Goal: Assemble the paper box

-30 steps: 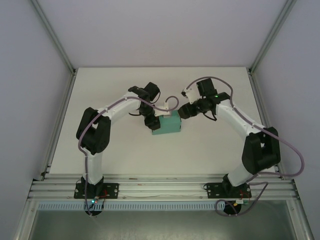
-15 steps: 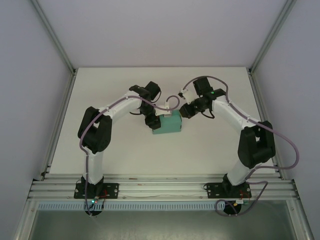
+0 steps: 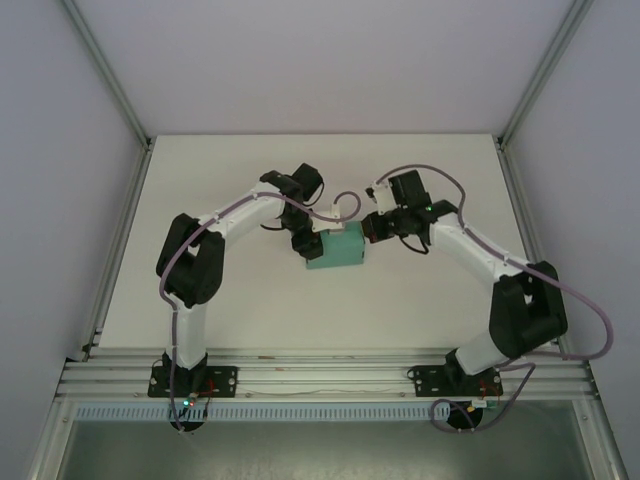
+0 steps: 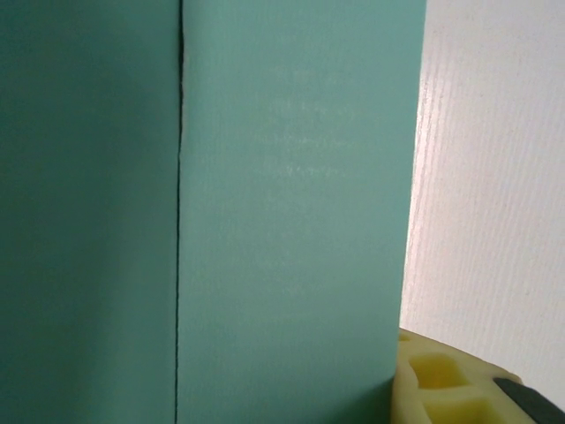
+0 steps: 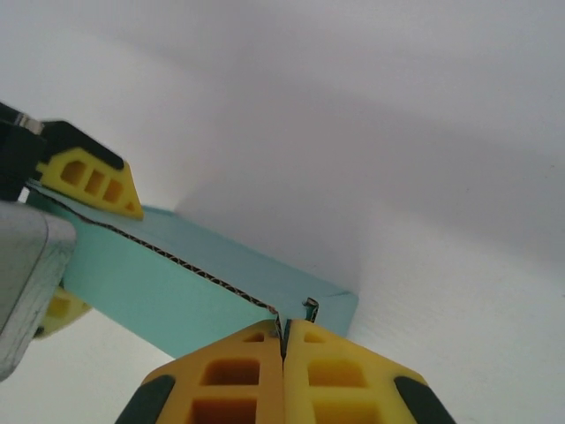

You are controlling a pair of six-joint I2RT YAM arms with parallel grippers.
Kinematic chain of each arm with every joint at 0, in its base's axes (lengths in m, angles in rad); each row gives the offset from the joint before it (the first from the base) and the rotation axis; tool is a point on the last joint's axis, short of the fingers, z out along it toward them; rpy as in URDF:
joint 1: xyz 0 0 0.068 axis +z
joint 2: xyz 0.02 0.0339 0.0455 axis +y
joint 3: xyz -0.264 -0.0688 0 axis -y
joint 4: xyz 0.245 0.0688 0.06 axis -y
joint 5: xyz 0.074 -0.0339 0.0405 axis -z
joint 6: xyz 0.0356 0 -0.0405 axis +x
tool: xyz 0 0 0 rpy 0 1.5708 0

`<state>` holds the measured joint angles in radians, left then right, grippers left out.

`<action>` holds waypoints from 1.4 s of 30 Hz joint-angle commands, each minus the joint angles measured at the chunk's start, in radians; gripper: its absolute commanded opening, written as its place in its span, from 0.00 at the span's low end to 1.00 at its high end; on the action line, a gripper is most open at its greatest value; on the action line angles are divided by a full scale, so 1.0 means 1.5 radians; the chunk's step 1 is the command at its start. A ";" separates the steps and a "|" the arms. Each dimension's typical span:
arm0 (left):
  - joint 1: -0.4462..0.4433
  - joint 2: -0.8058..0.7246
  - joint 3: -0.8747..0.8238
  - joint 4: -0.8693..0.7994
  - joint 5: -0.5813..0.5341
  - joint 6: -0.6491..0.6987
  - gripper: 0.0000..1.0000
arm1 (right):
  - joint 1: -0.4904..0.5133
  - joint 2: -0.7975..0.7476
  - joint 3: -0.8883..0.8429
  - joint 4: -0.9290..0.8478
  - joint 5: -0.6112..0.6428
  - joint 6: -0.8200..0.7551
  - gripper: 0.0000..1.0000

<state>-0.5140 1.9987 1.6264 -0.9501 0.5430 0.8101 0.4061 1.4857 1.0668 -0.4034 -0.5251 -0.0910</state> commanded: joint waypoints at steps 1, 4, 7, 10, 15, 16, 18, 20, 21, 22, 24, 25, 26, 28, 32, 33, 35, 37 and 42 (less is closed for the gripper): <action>-0.002 0.021 -0.006 0.003 -0.013 -0.017 0.38 | 0.021 -0.043 -0.051 0.105 0.022 0.085 0.00; -0.002 0.023 0.000 0.002 -0.012 -0.019 0.38 | 0.023 -0.047 -0.089 0.144 0.035 0.094 0.00; -0.002 0.021 -0.001 0.005 -0.015 -0.026 0.38 | 0.025 -0.046 -0.125 0.194 0.044 0.128 0.00; -0.002 0.016 -0.007 0.009 -0.019 -0.032 0.38 | 0.032 -0.054 -0.160 0.231 0.054 0.158 0.00; -0.002 0.008 -0.016 0.014 -0.022 -0.035 0.38 | 0.061 -0.094 -0.215 0.248 0.119 0.138 0.00; -0.002 0.005 -0.019 0.017 -0.022 -0.036 0.38 | 0.063 -0.100 -0.227 0.254 0.131 0.126 0.00; -0.002 0.000 -0.024 0.022 -0.022 -0.039 0.38 | 0.073 -0.112 -0.254 0.274 0.156 0.103 0.00; -0.002 -0.002 -0.030 0.028 -0.023 -0.044 0.38 | 0.077 -0.115 -0.280 0.304 0.169 0.099 0.00; -0.002 -0.004 -0.032 0.032 -0.025 -0.049 0.38 | 0.078 -0.112 -0.294 0.320 0.173 0.112 0.00; -0.002 -0.004 -0.033 0.033 -0.026 -0.053 0.38 | 0.079 -0.109 -0.303 0.334 0.168 0.120 0.00; -0.002 -0.004 -0.036 0.037 -0.027 -0.057 0.38 | 0.089 -0.106 -0.329 0.371 0.174 0.133 0.00; -0.001 -0.005 -0.037 0.038 -0.027 -0.058 0.38 | 0.094 -0.106 -0.342 0.387 0.178 0.132 0.00; -0.003 -0.005 -0.039 0.039 -0.026 -0.059 0.38 | 0.100 -0.107 -0.353 0.397 0.184 0.130 0.00; -0.002 -0.006 -0.042 0.042 -0.028 -0.063 0.38 | 0.104 -0.111 -0.364 0.396 0.188 0.127 0.00; -0.002 -0.010 -0.048 0.044 -0.030 -0.065 0.39 | 0.106 -0.113 -0.393 0.397 0.187 0.096 0.00; -0.002 -0.012 -0.049 0.045 -0.029 -0.066 0.40 | 0.106 -0.108 -0.406 0.408 0.190 0.090 0.00; -0.002 -0.015 -0.051 0.048 -0.028 -0.068 0.40 | 0.106 -0.104 -0.423 0.424 0.195 0.089 0.00; -0.002 -0.019 -0.054 0.053 -0.028 -0.070 0.41 | 0.106 -0.104 -0.440 0.454 0.186 0.094 0.00; -0.002 -0.026 -0.057 0.063 -0.029 -0.080 0.49 | 0.106 -0.090 -0.450 0.489 0.195 0.099 0.00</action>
<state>-0.5236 1.9629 1.5669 -0.8822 0.5308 0.7483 0.5514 1.2968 0.4507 0.5213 -0.2276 0.0582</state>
